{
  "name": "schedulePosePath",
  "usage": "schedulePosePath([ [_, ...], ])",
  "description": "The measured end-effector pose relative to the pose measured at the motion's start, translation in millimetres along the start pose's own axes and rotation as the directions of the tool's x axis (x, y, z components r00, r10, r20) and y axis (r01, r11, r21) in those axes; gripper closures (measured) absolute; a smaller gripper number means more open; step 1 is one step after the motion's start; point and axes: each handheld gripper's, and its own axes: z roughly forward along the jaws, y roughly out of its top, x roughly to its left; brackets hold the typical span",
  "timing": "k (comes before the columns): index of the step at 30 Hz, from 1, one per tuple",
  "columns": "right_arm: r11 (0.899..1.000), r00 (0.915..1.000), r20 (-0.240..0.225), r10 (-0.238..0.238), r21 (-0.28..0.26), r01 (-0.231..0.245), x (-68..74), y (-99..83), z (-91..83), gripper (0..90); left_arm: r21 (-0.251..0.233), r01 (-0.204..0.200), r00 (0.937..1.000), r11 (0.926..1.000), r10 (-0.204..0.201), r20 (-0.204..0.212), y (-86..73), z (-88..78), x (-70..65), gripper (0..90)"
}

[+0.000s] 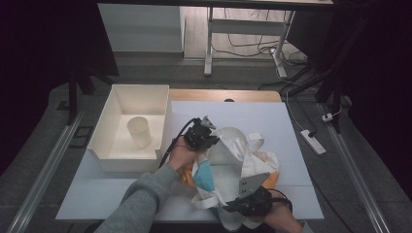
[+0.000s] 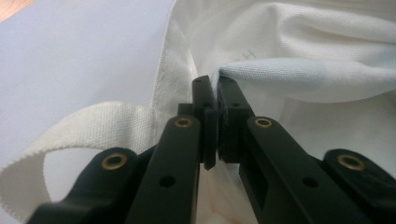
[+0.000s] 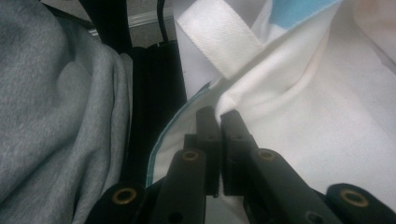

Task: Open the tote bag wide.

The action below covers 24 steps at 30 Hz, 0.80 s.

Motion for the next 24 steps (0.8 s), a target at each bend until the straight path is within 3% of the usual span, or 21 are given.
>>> schedulePosePath([
  [3,1.0,0.9997,0.024,0.003,-0.011,-0.002,-0.8,0.6,-2.2,73.1,-0.005,-0.002,1.0,1.0,0.002,0.007,-0.5,-0.7,-0.7,85.9],
  [9,0.996,0.9924,0.114,0.046,-0.081,-0.037,-6.5,5.4,-20.0,58.5,-0.007,-0.004,0.9999,1.0,0.004,0.013,-0.9,-2.6,-0.4,85.8],
  [14,0.992,0.9867,0.15,0.064,-0.116,-0.047,-10.1,9.4,-33.7,51.7,-0.01,-0.005,0.9999,0.9999,0.005,0.016,-1.3,-3.5,-0.1,85.8],
  [21,0.984,0.9852,0.147,0.087,-0.166,-0.062,-12.3,11.7,-44.9,48.1,-0.005,-0.019,0.9995,0.9998,0.019,0.025,-1.2,-2.8,-2.8,85.8],
  [24,0.98,0.974,0.197,0.111,-0.187,-0.074,-15.9,13.9,-50.6,47.9,-0.003,-0.027,0.9995,0.9996,0.027,0.018,-0.8,-2.5,-4.7,85.9],
])
